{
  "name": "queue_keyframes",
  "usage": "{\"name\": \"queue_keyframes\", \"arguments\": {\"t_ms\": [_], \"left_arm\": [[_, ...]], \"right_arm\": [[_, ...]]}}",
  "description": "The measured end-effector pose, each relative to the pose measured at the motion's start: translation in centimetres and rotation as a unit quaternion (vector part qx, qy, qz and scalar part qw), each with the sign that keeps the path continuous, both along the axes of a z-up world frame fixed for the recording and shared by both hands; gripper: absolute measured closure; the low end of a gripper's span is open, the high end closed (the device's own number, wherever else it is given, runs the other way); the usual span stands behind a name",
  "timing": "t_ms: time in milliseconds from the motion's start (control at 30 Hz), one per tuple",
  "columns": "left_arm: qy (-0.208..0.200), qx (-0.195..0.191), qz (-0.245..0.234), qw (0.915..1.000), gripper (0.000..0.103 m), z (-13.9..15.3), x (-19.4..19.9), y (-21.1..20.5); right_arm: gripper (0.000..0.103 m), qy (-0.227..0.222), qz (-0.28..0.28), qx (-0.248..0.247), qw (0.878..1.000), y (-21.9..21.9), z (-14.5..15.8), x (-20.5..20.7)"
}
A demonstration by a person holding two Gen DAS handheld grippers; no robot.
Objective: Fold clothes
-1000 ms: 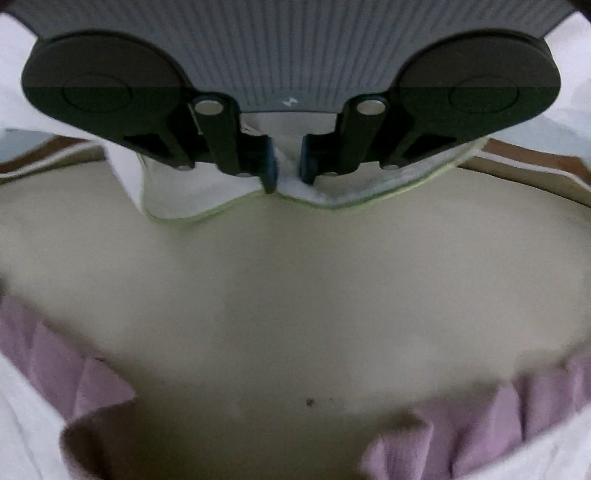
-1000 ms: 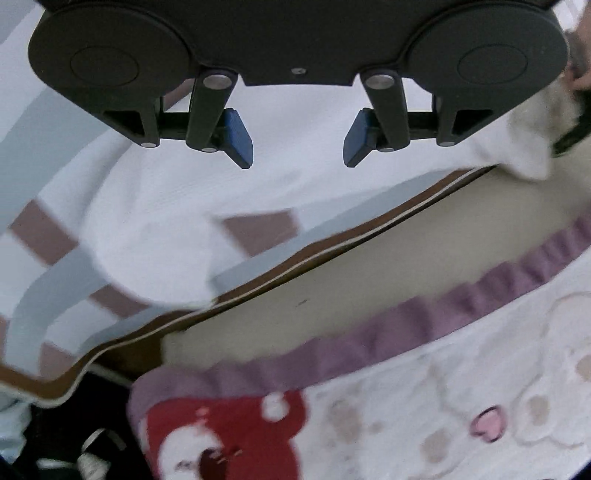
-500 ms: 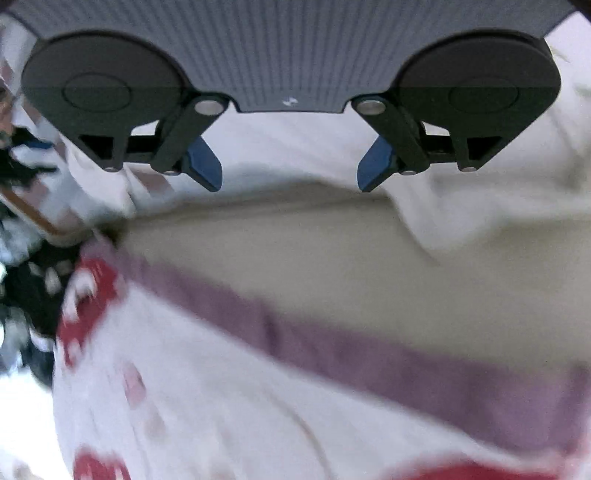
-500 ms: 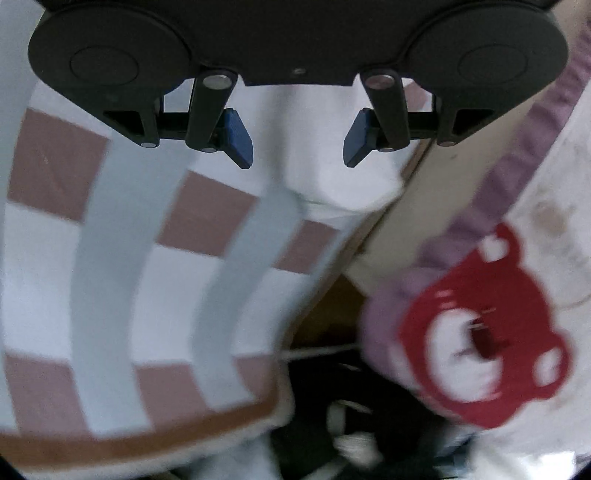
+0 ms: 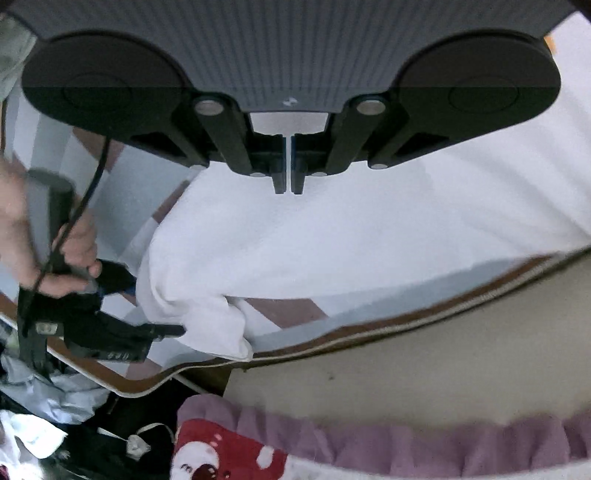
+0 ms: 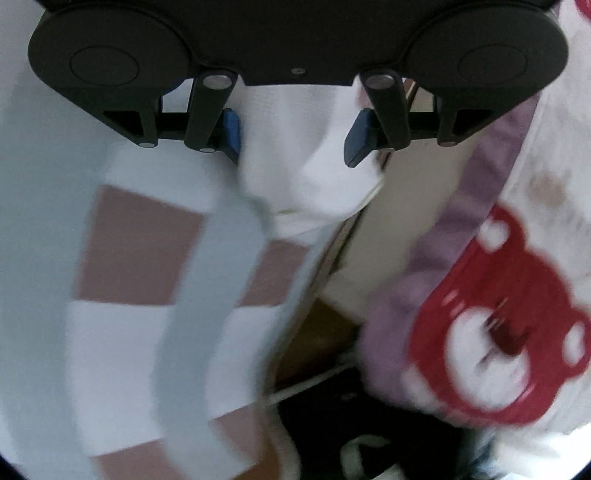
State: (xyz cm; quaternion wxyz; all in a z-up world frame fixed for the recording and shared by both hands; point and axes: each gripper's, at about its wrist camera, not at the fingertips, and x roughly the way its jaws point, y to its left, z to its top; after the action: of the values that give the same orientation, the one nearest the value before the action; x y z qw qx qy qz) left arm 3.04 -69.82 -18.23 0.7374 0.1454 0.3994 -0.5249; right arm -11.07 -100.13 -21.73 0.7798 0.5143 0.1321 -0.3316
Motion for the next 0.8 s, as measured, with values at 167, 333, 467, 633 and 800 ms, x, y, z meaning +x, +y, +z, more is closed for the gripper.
{"name": "queue_keyframes", "arguments": {"t_ms": [167, 333, 467, 633, 800], "left_arm": [[-0.004, 0.013, 0.017, 0.9998, 0.101, -0.1, 0.4, -1.2], [0.003, 0.026, 0.045, 0.9986, 0.099, -1.0, 0.4, -1.2], [0.017, 0.025, 0.061, 0.9977, 0.099, -1.2, 0.7, -0.6], [0.057, 0.009, 0.08, 0.9951, 0.099, -1.5, 1.7, 0.2], [0.125, -0.02, 0.111, 0.9858, 0.099, -2.0, 3.2, 1.6]], "right_arm": [[0.098, -0.015, -0.036, -0.14, 0.989, 1.2, 4.0, -1.9], [0.098, 0.042, -0.074, -0.138, 0.987, 1.4, 6.3, -4.4], [0.096, 0.09, -0.129, -0.029, 0.987, 0.0, 3.7, -6.3], [0.077, 0.031, -0.224, 0.115, 0.967, -1.9, 1.2, -12.0], [0.056, -0.017, -0.211, 0.164, 0.964, -2.4, 1.2, -14.0]]}}
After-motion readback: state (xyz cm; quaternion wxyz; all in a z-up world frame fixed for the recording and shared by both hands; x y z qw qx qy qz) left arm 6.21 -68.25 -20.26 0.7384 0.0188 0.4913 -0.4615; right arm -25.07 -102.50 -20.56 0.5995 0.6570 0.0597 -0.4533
